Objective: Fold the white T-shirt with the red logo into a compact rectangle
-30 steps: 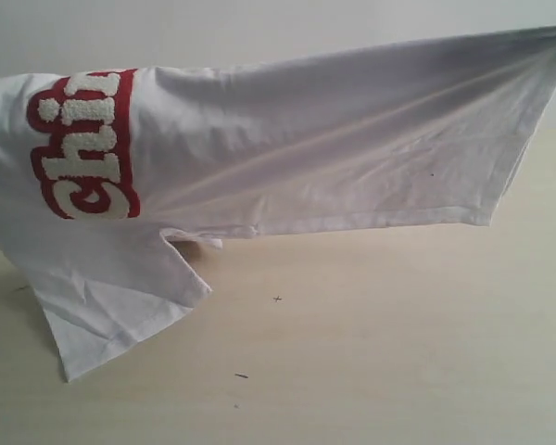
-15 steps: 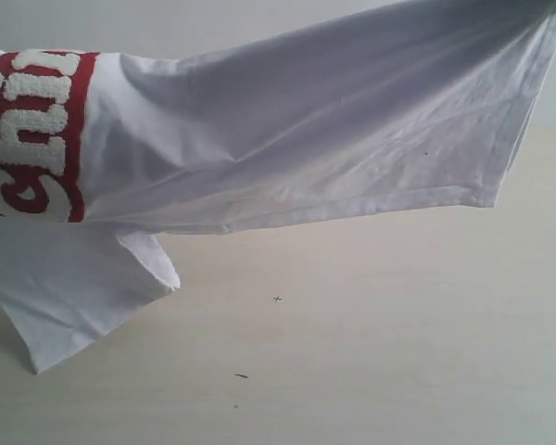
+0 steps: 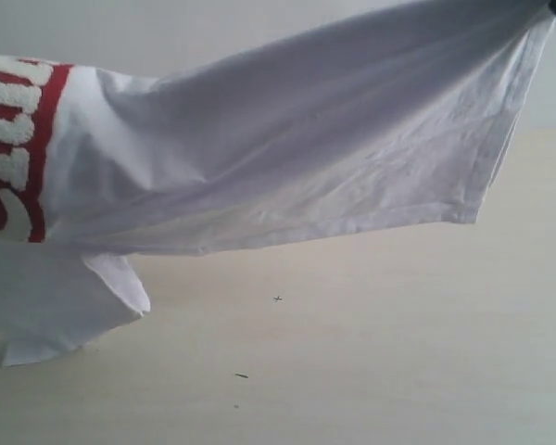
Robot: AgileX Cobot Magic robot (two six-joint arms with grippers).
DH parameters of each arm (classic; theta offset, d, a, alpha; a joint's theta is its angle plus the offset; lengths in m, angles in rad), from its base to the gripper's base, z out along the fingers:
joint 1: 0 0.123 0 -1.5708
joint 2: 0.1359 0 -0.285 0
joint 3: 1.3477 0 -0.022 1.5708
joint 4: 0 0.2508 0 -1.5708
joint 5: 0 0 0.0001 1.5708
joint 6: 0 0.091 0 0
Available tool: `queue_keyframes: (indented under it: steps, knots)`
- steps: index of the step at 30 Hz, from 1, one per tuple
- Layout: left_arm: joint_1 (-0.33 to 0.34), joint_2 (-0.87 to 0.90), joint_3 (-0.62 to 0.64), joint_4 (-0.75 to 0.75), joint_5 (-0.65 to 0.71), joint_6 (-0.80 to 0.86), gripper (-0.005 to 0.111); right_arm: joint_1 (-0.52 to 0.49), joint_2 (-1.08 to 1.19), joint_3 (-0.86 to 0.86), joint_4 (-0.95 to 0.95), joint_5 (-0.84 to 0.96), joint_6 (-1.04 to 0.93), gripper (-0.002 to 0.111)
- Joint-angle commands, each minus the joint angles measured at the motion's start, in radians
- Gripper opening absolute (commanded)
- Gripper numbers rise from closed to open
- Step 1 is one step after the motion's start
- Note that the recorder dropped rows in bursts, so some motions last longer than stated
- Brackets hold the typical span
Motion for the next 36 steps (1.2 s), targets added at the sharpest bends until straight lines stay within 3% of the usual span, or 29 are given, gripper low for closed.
queue_keyframes:
  steps: [1, 6, 11, 18, 25, 26, 30, 32, 34, 36]
  knots:
    - [0.003, 0.126, 0.02, -0.119, 0.073, 0.204, 0.0, 0.022, 0.111, 0.039, -0.116, 0.016, 0.148, 0.0]
    - [0.003, 0.306, 0.02, -0.292, 0.066, 0.414, 0.0, 0.022, 0.255, 0.036, -0.119, 0.036, 0.157, 0.0]
    - [0.003, 0.469, 0.02, -0.331, -0.176, 0.458, 0.0, 0.022, 0.427, 0.036, -0.23, -0.055, 0.157, 0.0]
    - [0.003, 0.648, 0.02, -0.327, -0.564, 0.458, 0.0, 0.023, 0.553, 0.036, -0.273, -0.601, 0.131, 0.0]
    - [-0.001, 0.796, 0.02, -0.327, -0.836, 0.452, 0.0, 0.027, 0.639, 0.036, -0.203, -0.938, 0.12, 0.003]
    - [-0.001, 0.805, 0.02, -0.327, -0.857, 0.452, 0.003, 0.027, 0.649, 0.036, -0.202, -0.956, 0.123, 0.008]
    - [-0.001, 0.812, 0.02, -0.376, -0.897, 0.448, 0.033, 0.027, 0.657, 0.036, -0.202, -1.037, 0.184, 0.022]
    - [-0.001, 0.812, 0.02, -0.436, -0.95, 0.448, 0.059, 0.027, 0.655, 0.036, -0.202, -1.104, 0.23, 0.028]
    - [-0.001, 0.81, 0.02, -0.512, -0.997, 0.448, 0.065, 0.027, 0.655, 0.036, -0.202, -1.185, 0.294, 0.029]
    - [-0.001, 0.8, 0.02, -0.569, -1.0, 0.448, 0.061, 0.027, 0.655, 0.033, -0.2, -1.208, 0.341, 0.028]
